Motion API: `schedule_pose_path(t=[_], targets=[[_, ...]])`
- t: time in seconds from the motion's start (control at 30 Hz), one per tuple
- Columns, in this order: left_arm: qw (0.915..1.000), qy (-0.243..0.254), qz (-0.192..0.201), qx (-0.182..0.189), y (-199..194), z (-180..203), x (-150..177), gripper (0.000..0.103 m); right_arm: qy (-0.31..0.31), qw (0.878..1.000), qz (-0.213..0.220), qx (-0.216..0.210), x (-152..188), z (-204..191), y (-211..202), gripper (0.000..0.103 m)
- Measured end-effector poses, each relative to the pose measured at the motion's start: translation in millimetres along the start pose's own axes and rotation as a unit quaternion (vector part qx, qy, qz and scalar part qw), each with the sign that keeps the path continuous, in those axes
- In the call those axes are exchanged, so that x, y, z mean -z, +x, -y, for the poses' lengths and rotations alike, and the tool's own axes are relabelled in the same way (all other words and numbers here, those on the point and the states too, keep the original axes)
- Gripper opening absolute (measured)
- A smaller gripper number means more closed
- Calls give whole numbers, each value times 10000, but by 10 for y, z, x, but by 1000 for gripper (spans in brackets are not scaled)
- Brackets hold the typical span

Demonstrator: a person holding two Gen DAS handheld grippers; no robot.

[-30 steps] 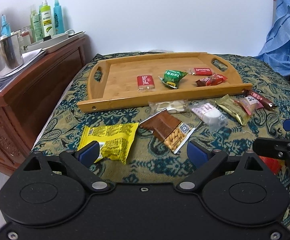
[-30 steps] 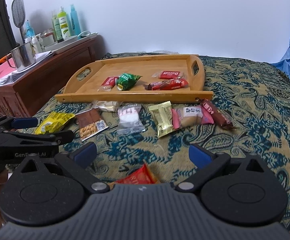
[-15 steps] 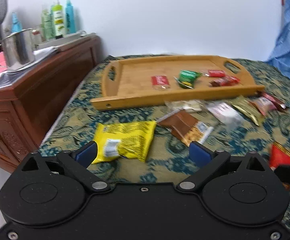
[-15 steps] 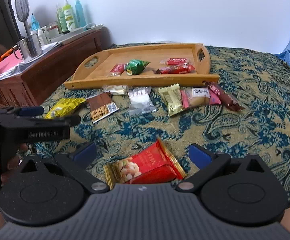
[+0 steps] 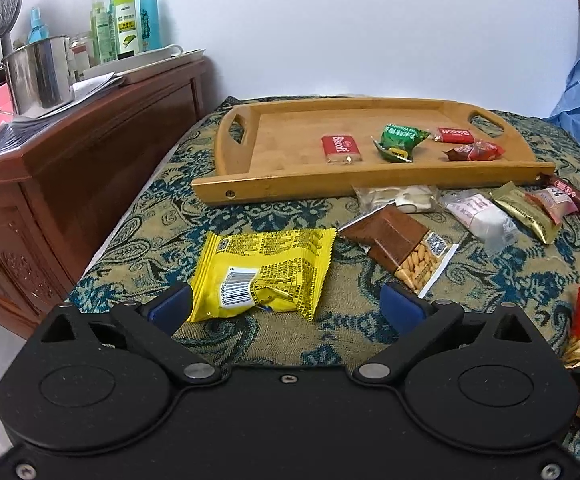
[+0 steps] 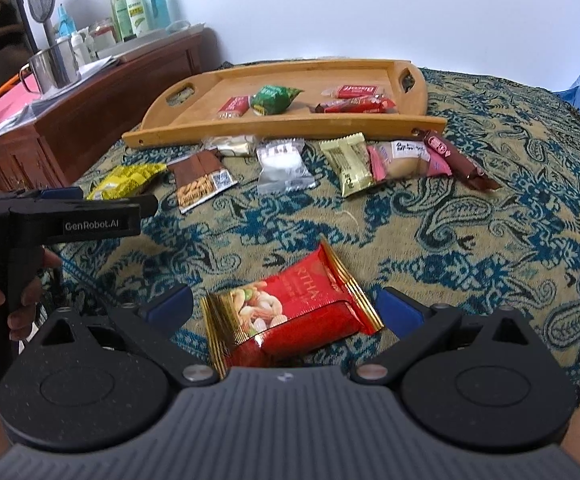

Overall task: Organize snacks
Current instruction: 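Grasp the yellow packet with left gripper while right grasps red cashew packet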

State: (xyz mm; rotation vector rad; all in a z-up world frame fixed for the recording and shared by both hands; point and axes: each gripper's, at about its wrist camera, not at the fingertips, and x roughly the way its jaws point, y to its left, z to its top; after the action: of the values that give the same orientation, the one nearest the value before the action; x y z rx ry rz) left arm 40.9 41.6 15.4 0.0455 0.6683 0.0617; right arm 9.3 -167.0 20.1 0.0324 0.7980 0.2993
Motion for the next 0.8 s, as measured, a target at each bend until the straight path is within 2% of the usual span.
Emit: schedule_pose_path(t=[0.2,0.37,0.5,0.7,0.8], targets=[[9997,-117,175,-136,9,-59,-17,100,-49,10000,-62,-36,29,-21,55,103],[9996,-184,85,-202,111,-117,-75,100,-147,9999,-47,21,49,-47,100,103],[9991,-345,-131,-227,254,-177,-91,101,-266,9996,-25,41,64,-73,116,103],[9974,-678,-244,-53,359,-235,-98,101,-267,9996,48,-17,58,-59,129,103],[9971,-719,-243,22,361,-238,-90,98,-287,9995,108,2,55,-61,117,98]])
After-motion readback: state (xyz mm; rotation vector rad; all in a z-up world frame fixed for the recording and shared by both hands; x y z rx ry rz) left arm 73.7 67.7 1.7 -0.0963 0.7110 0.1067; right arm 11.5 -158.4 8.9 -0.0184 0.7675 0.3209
